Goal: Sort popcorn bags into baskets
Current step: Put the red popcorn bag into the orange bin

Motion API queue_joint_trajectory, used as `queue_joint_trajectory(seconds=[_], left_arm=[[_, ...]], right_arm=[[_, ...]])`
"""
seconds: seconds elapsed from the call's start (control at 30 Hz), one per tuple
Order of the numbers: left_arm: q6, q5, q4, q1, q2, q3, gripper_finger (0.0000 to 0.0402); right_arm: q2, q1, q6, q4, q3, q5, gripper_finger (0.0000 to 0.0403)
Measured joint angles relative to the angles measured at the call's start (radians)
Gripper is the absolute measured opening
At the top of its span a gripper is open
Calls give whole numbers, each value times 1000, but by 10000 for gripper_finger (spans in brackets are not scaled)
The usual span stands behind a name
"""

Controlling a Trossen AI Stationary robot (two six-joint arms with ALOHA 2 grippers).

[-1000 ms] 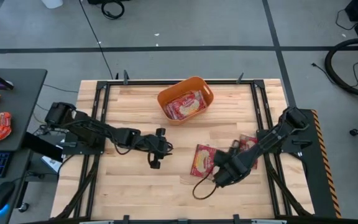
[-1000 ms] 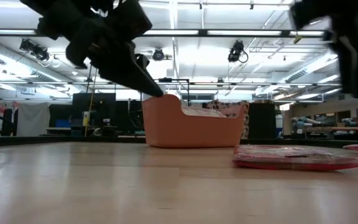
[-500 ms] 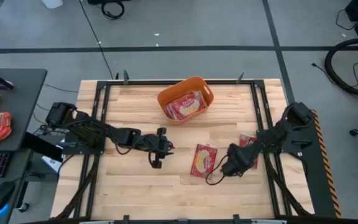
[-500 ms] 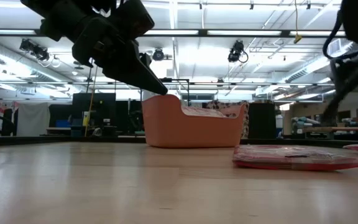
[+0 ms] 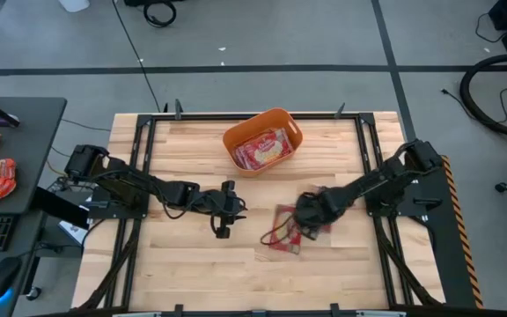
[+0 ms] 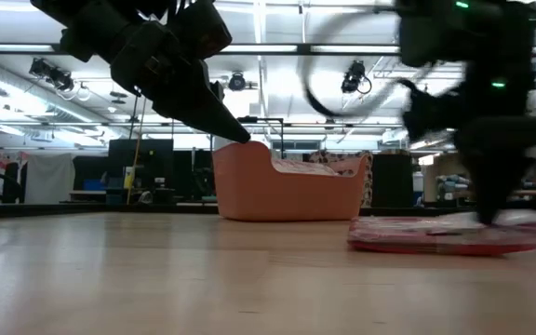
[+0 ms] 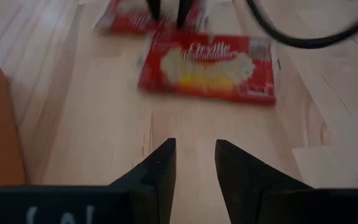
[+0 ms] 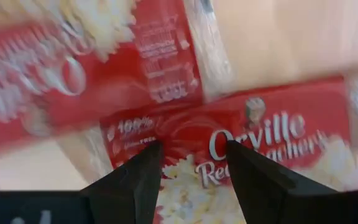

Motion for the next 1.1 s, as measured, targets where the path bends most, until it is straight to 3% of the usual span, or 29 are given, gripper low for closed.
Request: queue_joint_trajectory(seconds=[0.13, 0.27, 0.43, 0.6, 0.77, 1.1], left_arm=[[-11, 0, -2, 0, 0, 0, 117], [-14, 0, -3, 0, 3, 0, 117], [-12, 0, 6, 1, 20, 0, 117], [-22, 0, 10, 0, 36, 1, 117], [-25, 0, -1, 0, 58, 1, 117], [-52, -29, -21, -47, 50, 0, 117]], right_arm=[[2, -26, -144, 121, 88, 107, 188], [2, -27, -193, 10, 200, 146, 188], [1, -11, -87, -139, 247, 205, 188], [17, -20, -32, -99, 209, 206, 199], [113, -6, -62, 51, 213, 215, 209], [302, 22, -65, -67, 334, 335, 209]])
